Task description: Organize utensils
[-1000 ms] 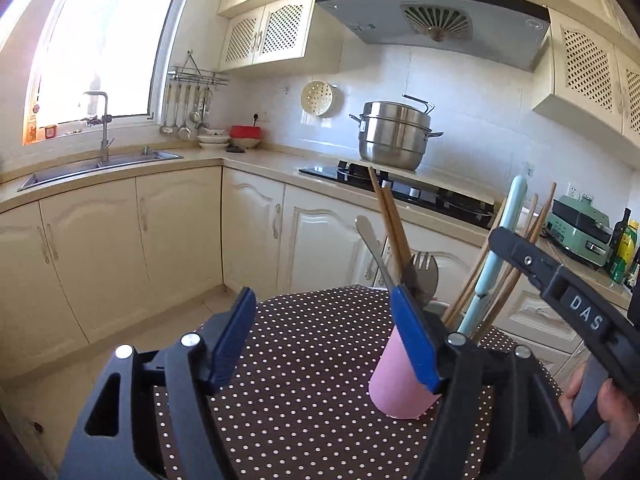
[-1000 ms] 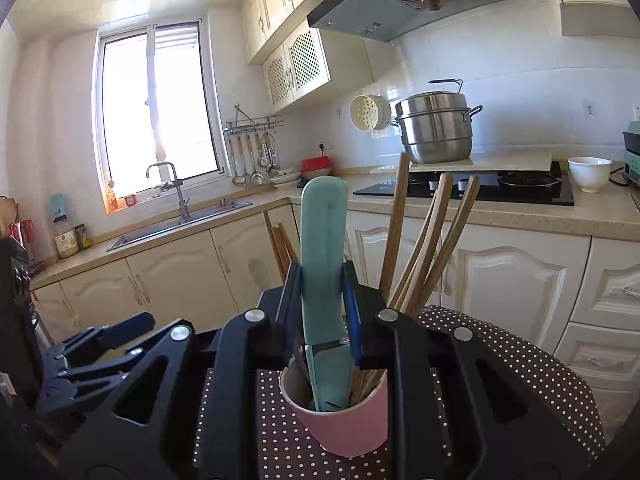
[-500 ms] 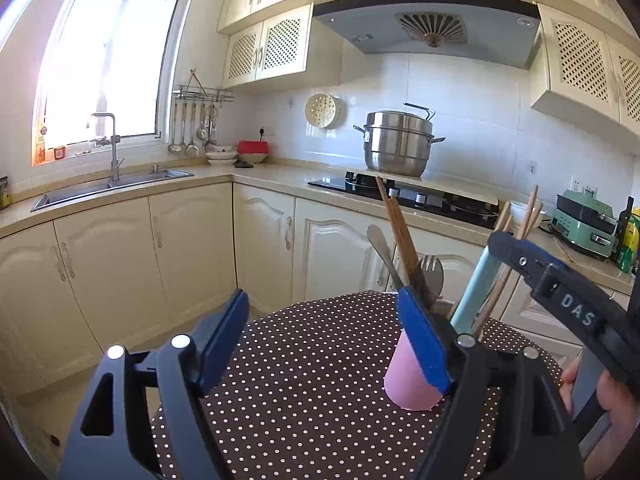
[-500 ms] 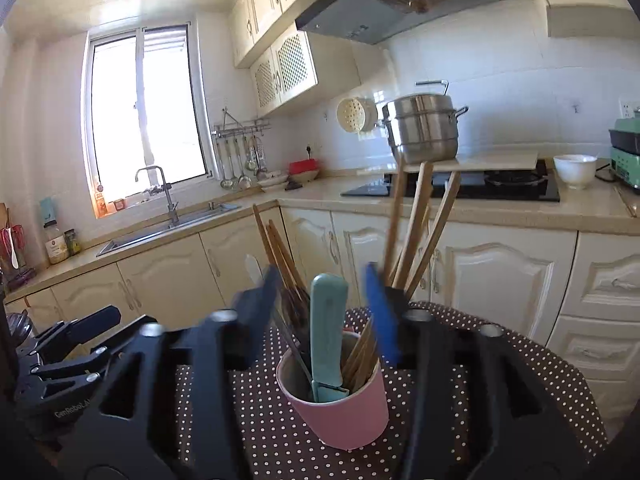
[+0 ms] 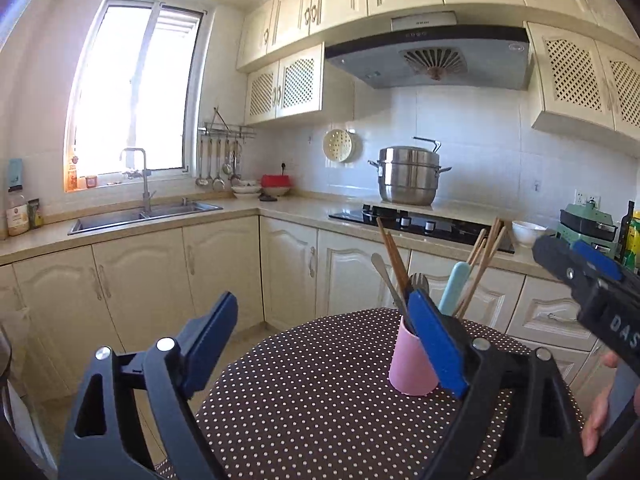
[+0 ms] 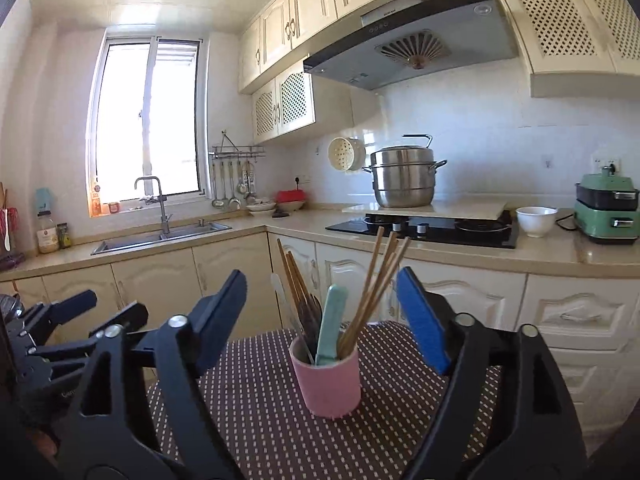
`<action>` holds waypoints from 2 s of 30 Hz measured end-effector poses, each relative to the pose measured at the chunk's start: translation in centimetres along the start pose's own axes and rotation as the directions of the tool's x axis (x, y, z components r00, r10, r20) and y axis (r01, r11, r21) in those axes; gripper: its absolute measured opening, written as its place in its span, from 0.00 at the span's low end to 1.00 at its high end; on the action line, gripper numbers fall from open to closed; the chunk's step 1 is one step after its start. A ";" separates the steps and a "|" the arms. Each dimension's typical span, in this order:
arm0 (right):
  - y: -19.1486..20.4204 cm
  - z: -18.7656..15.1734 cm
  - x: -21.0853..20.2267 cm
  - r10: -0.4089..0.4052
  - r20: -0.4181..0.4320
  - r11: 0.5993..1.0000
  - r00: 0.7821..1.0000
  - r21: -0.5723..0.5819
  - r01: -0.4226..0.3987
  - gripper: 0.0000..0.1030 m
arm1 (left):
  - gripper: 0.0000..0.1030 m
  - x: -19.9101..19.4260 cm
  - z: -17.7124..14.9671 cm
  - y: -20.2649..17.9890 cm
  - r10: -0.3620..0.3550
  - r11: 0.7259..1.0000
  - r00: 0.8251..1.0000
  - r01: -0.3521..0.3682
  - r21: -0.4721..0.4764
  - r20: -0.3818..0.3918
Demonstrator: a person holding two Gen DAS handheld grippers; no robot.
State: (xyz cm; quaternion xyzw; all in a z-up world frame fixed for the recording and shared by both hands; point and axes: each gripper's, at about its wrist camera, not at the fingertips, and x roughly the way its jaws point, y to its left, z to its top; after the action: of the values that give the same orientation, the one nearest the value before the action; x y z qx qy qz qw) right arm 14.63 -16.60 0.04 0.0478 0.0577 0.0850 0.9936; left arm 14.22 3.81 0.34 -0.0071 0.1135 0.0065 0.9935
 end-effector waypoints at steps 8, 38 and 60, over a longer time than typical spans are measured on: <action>0.8 -0.7 -6.8 -0.078 -0.001 0.996 0.997 -0.030 0.078 0.92 | 0.88 -6.1 -0.3 -1.0 -0.004 0.999 0.999 0.003 0.035 0.033; 2.7 -1.2 -12.2 -0.075 0.032 0.993 0.997 -0.090 0.078 0.93 | 0.89 -12.4 -0.5 -1.3 0.022 0.999 0.997 -0.026 0.040 0.080; 2.3 -1.4 -11.6 -0.082 0.020 0.993 0.996 -0.085 0.084 0.93 | 0.89 -11.1 -0.7 -1.4 0.008 0.999 0.997 -0.011 0.041 0.075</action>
State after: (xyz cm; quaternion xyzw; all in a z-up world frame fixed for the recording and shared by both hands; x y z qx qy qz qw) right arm 2.75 -16.26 0.14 0.0032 0.0475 0.0456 0.9978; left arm 3.28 2.30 2.22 0.0142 0.0764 0.0092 0.9969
